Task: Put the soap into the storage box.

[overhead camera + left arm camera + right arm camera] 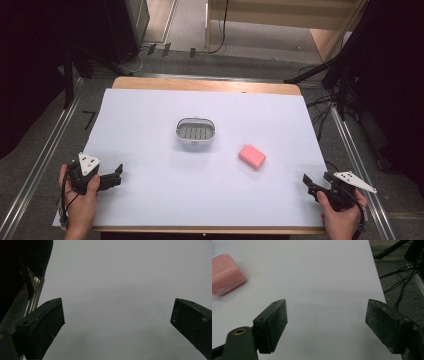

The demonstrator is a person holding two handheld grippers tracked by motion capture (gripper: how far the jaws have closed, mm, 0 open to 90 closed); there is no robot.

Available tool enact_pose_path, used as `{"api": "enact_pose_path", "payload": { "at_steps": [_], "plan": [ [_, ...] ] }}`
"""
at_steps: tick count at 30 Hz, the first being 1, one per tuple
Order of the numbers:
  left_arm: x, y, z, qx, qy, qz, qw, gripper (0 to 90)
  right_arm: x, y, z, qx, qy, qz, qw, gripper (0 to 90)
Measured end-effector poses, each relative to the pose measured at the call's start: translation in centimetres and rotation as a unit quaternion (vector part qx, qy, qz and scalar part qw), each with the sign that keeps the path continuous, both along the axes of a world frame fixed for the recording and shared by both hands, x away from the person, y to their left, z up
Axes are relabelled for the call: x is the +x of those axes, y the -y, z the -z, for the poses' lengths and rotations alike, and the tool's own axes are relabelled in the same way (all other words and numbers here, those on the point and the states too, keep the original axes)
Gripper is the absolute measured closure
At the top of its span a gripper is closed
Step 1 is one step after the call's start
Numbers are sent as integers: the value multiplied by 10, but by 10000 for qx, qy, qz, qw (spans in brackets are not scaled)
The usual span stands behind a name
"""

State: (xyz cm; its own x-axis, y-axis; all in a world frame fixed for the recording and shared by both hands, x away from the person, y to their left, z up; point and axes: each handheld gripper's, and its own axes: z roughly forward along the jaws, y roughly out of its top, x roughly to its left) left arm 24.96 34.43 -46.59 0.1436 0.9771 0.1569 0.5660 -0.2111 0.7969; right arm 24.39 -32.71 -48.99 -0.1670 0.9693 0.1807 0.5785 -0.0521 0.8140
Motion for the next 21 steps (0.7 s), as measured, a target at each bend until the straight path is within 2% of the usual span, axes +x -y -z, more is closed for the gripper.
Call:
{"api": "enact_pose_path", "payload": {
  "at_steps": [3,7,8,10,11,13,16,17,18,19,20,21],
  "plan": [
    [0,0,0,13,-1,19,10000,0,-1,-1,-1,-73,84,-34,9999,225],
    [-1,0,0,29,22,29,10000,0,-2,0,-2,13,192,-145,9997,302],
    [-1,0,0,15,35,31,10000,0,-1,1,-3,71,327,-294,9990,367],
    [-1,0,0,0,30,31,10000,0,0,1,-3,93,341,-368,9987,396],
    [0,0,0,-2,11,27,10000,0,4,2,-5,84,379,-757,9964,426],
    [0,0,0,13,-5,24,10000,0,8,0,-7,-45,275,-924,9953,426],
    [0,0,0,25,-2,30,10000,0,12,-7,-12,-304,-7,-1004,9945,382],
    [0,0,0,22,7,21,10000,0,12,-7,-12,-304,-7,-1004,9945,382],
    [0,0,0,13,7,18,10000,0,14,-12,-15,-375,-224,-1143,9925,375],
    [0,0,0,13,7,18,10000,0,14,-12,-15,-375,-224,-1143,9925,375],
    [0,0,0,18,21,11,10000,0,16,-17,-17,-403,-306,-1408,9887,329],
    [0,0,0,18,21,11,10000,0,16,-17,-17,-403,-306,-1408,9887,329]
  ]
}}
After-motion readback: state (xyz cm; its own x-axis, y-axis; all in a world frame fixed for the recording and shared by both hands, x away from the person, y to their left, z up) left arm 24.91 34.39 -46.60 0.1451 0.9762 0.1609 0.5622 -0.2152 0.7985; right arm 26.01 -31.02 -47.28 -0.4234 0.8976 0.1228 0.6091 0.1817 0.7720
